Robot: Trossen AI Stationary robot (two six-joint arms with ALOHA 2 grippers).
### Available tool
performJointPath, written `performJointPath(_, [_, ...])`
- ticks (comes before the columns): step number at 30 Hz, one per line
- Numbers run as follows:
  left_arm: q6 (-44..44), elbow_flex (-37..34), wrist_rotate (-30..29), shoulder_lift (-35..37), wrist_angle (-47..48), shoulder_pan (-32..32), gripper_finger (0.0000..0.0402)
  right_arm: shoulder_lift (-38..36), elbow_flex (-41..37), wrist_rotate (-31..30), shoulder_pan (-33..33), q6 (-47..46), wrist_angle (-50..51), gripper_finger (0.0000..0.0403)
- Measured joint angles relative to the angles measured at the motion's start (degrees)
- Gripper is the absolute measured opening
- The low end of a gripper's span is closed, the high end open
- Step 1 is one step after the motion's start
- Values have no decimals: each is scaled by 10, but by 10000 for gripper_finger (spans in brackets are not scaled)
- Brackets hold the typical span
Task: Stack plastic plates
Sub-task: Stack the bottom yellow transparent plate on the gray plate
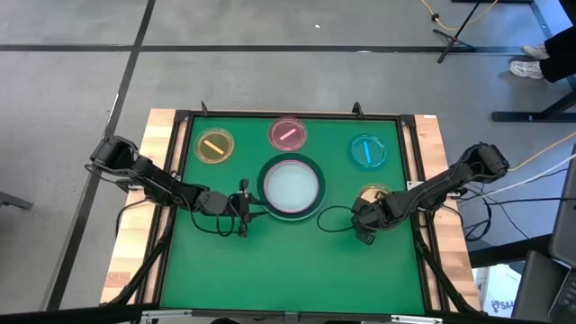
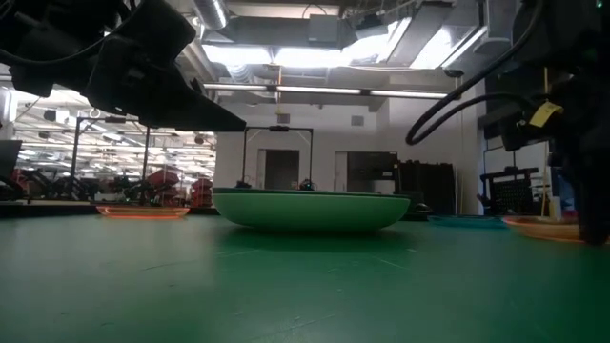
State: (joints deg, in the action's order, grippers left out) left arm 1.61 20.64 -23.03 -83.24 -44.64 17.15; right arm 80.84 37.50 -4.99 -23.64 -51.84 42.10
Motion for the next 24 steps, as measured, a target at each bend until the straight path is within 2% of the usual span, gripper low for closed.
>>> performJointPath(4, [0, 0, 0, 0, 0, 0, 103, 0, 0, -21, 0, 58, 0, 4])
performJointPath(13, [0, 0, 0, 0, 0, 0, 103, 1, 9, -35, 0, 123, 6, 2])
performJointPath(24, [0, 0, 0, 0, 1, 0, 103, 1, 76, -60, 0, 194, 30, 0])
